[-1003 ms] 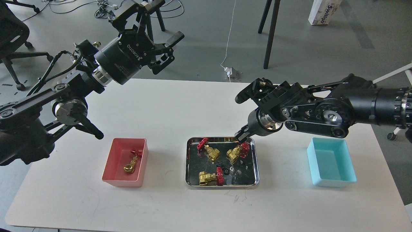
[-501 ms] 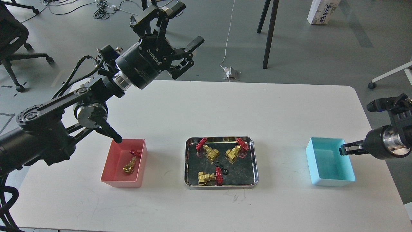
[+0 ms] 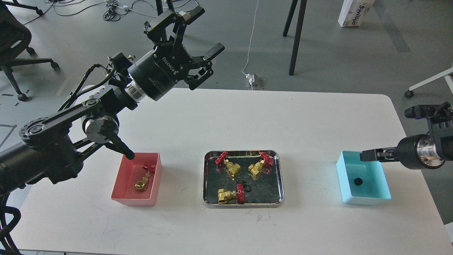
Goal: Place valve in pink box and gear in blue box
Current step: 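Carry the gear with the right gripper into the light blue box and release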
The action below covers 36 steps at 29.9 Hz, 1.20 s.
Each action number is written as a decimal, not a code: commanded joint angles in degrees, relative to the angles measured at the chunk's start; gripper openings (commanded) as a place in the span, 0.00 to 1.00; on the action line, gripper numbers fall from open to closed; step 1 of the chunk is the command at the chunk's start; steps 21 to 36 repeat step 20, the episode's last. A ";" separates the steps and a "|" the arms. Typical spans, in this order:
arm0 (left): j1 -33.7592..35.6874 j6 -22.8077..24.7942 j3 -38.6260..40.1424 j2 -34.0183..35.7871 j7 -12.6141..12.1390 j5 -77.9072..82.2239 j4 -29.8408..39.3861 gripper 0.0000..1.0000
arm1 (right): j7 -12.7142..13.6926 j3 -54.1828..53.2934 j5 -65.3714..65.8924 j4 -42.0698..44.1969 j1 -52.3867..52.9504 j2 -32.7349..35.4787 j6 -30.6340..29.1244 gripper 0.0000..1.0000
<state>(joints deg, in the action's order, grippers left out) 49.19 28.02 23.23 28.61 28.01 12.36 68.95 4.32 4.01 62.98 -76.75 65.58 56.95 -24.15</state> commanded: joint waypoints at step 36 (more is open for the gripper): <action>10.67 -0.02 4.46 -5.84 -0.01 -20.89 -28.17 0.87 | -11.53 -49.10 -74.67 42.47 -10.38 -31.89 -3.85 1.00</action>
